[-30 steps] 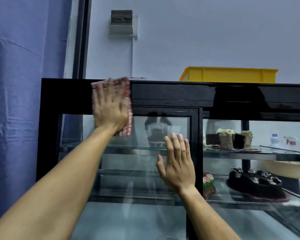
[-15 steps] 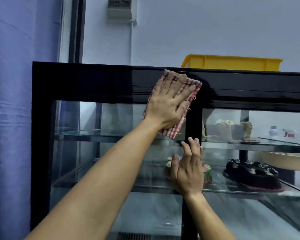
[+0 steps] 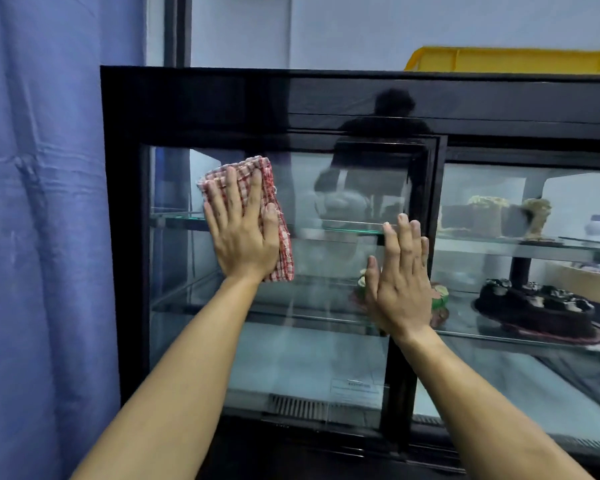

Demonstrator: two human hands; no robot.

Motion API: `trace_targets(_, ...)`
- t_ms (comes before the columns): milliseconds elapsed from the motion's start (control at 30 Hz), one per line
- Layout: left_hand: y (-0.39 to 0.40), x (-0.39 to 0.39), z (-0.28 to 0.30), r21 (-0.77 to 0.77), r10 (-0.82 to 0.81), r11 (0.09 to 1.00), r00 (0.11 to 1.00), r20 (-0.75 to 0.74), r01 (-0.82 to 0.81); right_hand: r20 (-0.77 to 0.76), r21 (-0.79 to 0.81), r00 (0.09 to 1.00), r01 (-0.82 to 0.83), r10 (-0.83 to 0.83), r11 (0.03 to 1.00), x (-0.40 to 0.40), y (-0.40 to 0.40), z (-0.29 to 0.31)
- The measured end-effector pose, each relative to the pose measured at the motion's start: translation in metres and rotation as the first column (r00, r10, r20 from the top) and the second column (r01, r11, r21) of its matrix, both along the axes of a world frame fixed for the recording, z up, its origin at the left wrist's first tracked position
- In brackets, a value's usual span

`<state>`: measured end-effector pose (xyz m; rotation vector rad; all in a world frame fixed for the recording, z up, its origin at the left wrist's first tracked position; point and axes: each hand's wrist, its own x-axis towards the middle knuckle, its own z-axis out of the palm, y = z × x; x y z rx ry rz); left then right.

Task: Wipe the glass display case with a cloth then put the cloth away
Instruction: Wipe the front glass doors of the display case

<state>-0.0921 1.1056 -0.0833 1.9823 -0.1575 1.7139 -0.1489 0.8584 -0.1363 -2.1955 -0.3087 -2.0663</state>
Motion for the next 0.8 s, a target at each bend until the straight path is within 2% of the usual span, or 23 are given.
trace_targets(100,0.012,0.003,-0.008,0.008,0.005,1.000,1.000,-0.004,-0.005,-0.090,-0.200,0.987,-0.151,0.135,0.968,-0.006,0.027,0.012)
trace_targets(167,0.015,0.005,-0.016,-0.023,-0.002,1.000,1.000,-0.008,0.002,-0.149,-0.251,0.981,-0.157,0.122,0.955,-0.001,0.045,0.020)
trace_targets(233,0.027,0.010,-0.038,-0.081,0.000,0.997,1.000,-0.028,-0.002,-0.172,-0.290,0.984,-0.097,0.048,0.952,0.007,0.051,0.025)
trace_targets(367,0.101,0.021,-0.110,-0.371,-0.003,0.927,0.989,-0.146,-0.052,-0.065,-0.403,0.988,0.102,-0.140,0.909,0.018,0.041,0.022)
trace_targets(467,0.128,0.017,-0.191,-0.564,-0.087,0.824,0.973,-0.215,-0.051,-0.026,-0.406,0.986,0.142,-0.167,0.903,0.022,0.045,0.019)
trace_targets(567,0.098,0.008,-0.256,-0.746,-0.145,0.655,0.949,-0.281,-0.121,-0.021,-0.404,0.987,0.136,-0.157,0.905,0.022,0.044,0.017)
trace_targets(633,0.060,0.005,-0.277,-0.819,-0.184,0.551,0.933,-0.311,-0.164,-0.023,-0.402,0.990,0.116,-0.137,0.908,0.021,0.045,0.017)
trace_targets(700,0.007,-0.009,-0.275,-0.829,-0.266,0.545,0.913,-0.311,-0.124,-0.026,-0.397,0.991,0.113,-0.134,0.911,0.021,0.046,0.018)
trace_targets(800,-0.050,-0.034,-0.270,-0.781,-0.345,0.624,0.882,-0.320,-0.039,-0.033,-0.399,0.989,0.117,-0.141,0.909,0.019,0.044,0.016)
